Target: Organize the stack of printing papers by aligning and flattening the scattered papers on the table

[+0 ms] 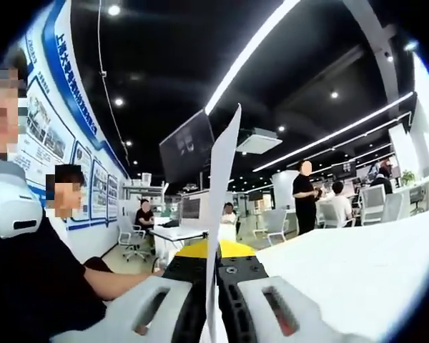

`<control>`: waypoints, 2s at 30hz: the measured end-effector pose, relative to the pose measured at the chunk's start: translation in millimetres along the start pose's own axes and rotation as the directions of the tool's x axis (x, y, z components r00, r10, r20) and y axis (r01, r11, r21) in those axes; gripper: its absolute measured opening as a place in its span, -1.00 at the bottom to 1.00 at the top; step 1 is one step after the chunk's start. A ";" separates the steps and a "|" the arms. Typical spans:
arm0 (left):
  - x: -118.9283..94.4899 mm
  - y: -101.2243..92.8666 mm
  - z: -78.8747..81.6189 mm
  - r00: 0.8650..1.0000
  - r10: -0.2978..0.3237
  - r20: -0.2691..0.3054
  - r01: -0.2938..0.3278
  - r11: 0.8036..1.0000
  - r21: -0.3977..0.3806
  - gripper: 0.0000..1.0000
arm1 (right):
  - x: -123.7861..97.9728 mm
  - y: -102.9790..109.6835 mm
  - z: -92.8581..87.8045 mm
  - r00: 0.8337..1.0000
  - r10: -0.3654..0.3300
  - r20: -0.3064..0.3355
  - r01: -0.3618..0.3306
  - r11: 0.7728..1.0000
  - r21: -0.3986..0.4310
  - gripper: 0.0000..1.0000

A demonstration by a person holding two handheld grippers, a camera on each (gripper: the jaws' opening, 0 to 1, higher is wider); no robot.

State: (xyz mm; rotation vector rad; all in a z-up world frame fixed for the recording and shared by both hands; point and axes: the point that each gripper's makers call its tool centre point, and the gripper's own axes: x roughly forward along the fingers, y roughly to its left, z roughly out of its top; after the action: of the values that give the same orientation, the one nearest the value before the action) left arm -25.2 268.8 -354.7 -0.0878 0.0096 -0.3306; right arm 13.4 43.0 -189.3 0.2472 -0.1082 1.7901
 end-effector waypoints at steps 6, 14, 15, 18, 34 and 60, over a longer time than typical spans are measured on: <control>0.1 -0.7 0.1 1.000 -0.001 0.001 0.001 1.000 -0.001 -0.88 | 0.4 19.0 3.6 0.996 0.086 -0.005 -0.085 0.996 0.021 -1.00; 0.1 2.9 -0.4 1.000 0.000 0.000 0.000 1.000 -0.001 -0.88 | -2.8 36.4 9.0 0.984 0.180 0.010 -0.181 0.980 0.081 -1.00; 0.2 2.7 -0.4 1.000 0.000 -0.001 0.000 1.000 0.000 -0.88 | -3.1 39.3 9.1 0.980 0.200 0.012 -0.200 0.975 0.097 -1.00; 0.6 1.3 -0.5 1.000 0.001 -0.001 -0.001 1.000 0.000 -0.88 | -2.5 44.5 5.8 0.971 0.239 0.003 -0.237 0.962 0.136 -1.00; 1.3 1.4 -0.3 1.000 -0.001 -0.003 0.001 1.000 0.004 -0.88 | 19.1 21.6 -23.6 0.972 0.220 -0.080 -0.201 0.960 0.195 -1.00; -0.2 -1.0 0.0 1.000 -0.009 -0.003 0.009 1.000 0.011 -0.88 | 56.7 -28.8 -63.2 0.976 0.101 -0.192 -0.074 0.987 0.141 -1.00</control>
State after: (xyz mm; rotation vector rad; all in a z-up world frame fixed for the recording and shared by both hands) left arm -25.7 267.9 -354.6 -0.0761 0.0103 -0.3398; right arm 22.3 116.5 -239.6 0.1587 0.1451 1.9023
